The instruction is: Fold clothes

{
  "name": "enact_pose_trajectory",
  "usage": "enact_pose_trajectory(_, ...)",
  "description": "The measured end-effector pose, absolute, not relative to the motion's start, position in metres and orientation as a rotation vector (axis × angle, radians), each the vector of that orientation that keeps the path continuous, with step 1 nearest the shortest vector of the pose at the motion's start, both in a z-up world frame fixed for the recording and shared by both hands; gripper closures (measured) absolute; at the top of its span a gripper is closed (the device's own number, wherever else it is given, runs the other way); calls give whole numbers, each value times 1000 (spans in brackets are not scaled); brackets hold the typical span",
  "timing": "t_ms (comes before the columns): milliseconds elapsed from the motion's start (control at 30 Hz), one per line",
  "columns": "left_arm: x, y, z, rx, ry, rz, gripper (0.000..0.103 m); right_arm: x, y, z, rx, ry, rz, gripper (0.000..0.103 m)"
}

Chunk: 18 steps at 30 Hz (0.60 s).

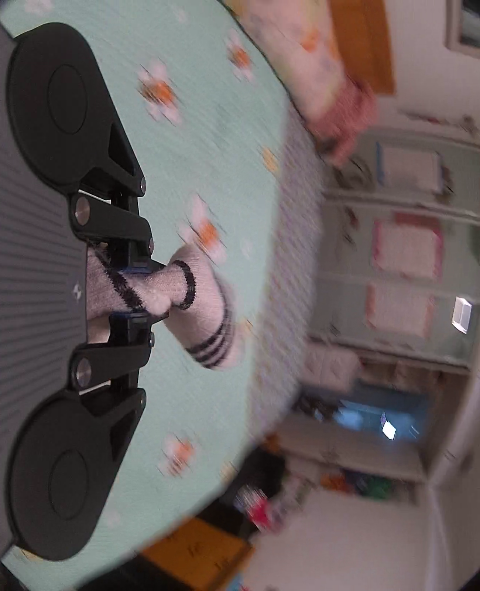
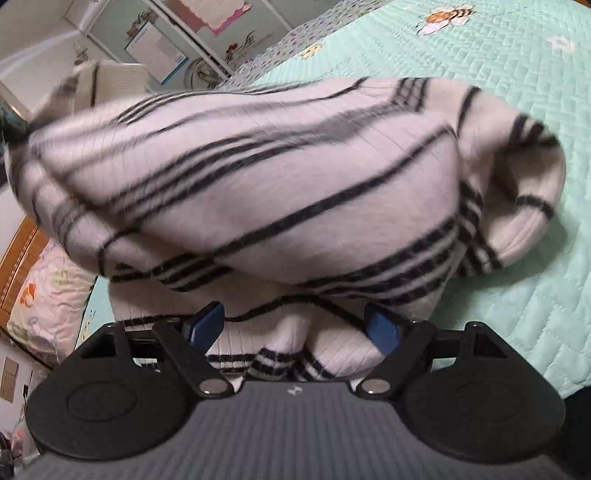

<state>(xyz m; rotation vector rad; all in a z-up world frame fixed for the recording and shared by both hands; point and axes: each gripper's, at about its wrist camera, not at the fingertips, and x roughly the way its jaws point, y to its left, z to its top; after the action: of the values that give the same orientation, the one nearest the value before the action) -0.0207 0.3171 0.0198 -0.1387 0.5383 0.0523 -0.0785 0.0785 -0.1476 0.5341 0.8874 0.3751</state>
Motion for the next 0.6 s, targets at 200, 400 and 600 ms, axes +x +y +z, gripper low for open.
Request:
enact_pose_trajectory(200, -42, 364, -59, -257, 768, 179, 85, -75, 79, -139, 503, 933, 395, 19)
enact_pose_trajectory(400, -55, 368, -75, -224, 815, 153, 85, -89, 51, -96, 499, 761, 433, 19)
enact_pose_trajectory(600, -56, 372, -89, -219, 833, 143, 84, -32, 29, -70, 362, 625, 310, 19)
